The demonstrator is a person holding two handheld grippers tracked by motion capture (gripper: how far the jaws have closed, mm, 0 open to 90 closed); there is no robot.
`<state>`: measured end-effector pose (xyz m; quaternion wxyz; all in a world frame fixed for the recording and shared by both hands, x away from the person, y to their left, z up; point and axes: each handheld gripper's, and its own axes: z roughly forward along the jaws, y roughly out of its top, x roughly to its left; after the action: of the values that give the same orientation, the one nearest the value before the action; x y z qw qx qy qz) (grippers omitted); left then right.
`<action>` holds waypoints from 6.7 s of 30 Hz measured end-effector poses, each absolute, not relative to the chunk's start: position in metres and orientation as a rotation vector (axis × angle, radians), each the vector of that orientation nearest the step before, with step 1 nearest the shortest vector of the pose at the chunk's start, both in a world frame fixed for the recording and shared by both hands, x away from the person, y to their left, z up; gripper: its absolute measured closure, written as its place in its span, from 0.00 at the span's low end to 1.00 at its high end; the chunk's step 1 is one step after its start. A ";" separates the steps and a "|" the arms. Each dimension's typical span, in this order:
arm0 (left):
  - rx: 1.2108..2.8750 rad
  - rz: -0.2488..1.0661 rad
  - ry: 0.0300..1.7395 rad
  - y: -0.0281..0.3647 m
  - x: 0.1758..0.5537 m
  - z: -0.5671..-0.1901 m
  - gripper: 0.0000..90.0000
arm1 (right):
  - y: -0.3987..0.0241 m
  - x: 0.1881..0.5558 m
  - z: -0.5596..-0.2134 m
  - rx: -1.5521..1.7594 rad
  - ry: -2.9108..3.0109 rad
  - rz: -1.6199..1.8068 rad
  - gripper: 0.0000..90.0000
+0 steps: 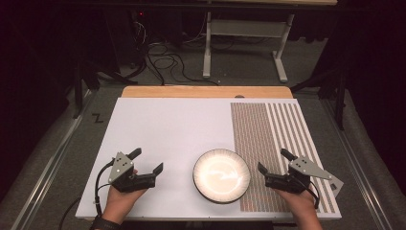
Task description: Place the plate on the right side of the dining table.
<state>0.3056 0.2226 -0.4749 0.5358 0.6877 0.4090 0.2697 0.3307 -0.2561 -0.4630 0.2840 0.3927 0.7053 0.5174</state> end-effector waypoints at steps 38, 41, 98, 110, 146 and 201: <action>1.644 0.648 0.977 0.222 0.306 -0.475 0.07 | -0.253 0.329 -0.463 1.074 1.900 1.389 0.18; 1.643 0.646 0.976 0.222 0.306 -0.475 0.07 | -0.252 0.330 -0.463 1.078 1.922 1.389 0.25; 1.660 0.640 0.956 0.218 0.304 -0.475 0.07 | -0.228 0.339 -0.488 1.166 2.260 1.281 1.00; 1.659 0.636 0.959 0.218 0.304 -0.476 0.07 | -0.229 0.338 -0.488 1.167 2.273 1.284 1.00; 1.650 0.628 0.964 0.221 0.305 -0.474 0.07 | -0.228 0.335 -0.487 1.166 2.287 1.293 1.00; 1.642 0.573 0.984 0.223 0.304 -0.474 0.07 | -0.204 0.337 -0.492 1.101 2.364 1.248 1.00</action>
<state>0.3042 0.2228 -0.4736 0.5409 0.6912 0.4142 0.2411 0.3367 -0.2041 -0.4917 0.1251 0.3778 0.8113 0.4283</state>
